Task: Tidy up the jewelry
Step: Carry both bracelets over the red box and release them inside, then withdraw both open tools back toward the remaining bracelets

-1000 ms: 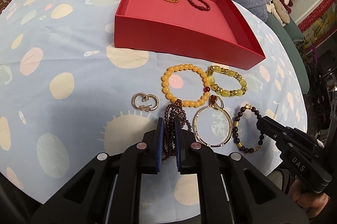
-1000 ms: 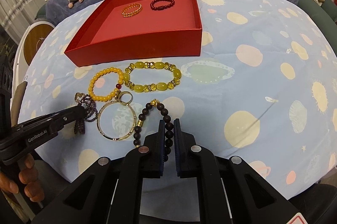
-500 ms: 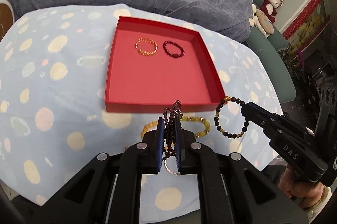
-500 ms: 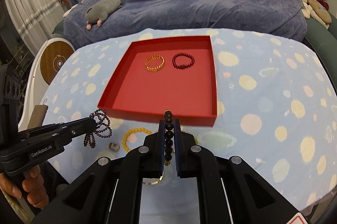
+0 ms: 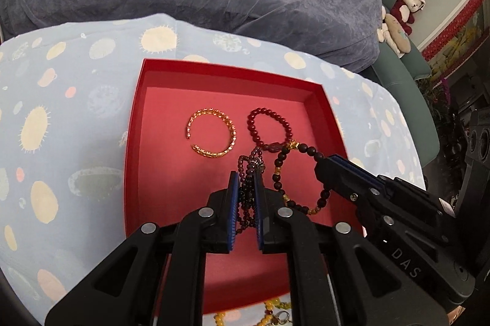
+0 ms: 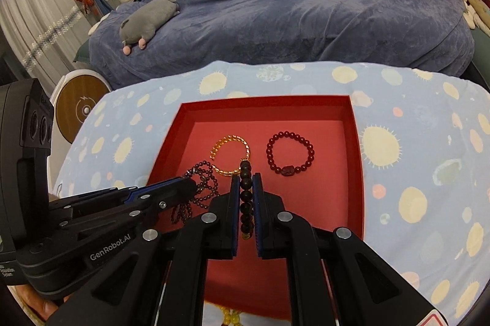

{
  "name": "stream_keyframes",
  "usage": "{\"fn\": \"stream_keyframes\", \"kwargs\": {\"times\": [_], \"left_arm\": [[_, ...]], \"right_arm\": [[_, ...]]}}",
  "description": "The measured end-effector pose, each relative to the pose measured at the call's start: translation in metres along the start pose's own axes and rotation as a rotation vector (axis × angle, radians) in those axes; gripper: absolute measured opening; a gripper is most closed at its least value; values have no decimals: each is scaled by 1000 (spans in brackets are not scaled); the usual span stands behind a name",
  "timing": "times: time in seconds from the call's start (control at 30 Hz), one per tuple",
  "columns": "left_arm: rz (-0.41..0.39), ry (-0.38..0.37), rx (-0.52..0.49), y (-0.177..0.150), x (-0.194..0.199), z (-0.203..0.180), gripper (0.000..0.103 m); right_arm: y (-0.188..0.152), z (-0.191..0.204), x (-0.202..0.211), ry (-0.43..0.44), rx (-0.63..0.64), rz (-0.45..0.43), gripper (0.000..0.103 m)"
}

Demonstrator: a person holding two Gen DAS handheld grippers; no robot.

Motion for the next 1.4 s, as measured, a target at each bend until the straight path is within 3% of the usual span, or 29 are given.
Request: {"fn": "stream_keyframes", "kwargs": {"times": [0.23,0.4,0.53,0.6,0.7,1.0,1.4], "left_arm": [[64,62,26,2,-46,25,10],[19,117,13,-1,-44,25,14],[-44,143,-1,-1,-27,20,38],[-80,154,16,-1,-14,19,52],[-114,150,34,-9,7,20,54],[-149,178,15,-70,57,9,56],[-47,229,-42,-190,61,-1,57]], "right_arm": [[-4,-26,-48,-75,-1,75,8],[-6,-32,-48,-133,16,53,12],[-8,-31,-25,-135,-11,-13,37],[-11,-32,-12,-128,-18,-29,38],[-19,-30,11,-125,-23,-53,38],[-76,-23,69,-119,-57,-77,41],[-190,-23,85,-154,-84,23,42]]}}
Point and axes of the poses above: each gripper's, at about its wrist camera, not at the fingertips, and x roughly against the way its jaws point, z to its left, y to its top, the point moved 3 cm from there along -x, roughly the way its jaws point, and after that the axes turned 6 degrees about z, right-handed, at the moved point
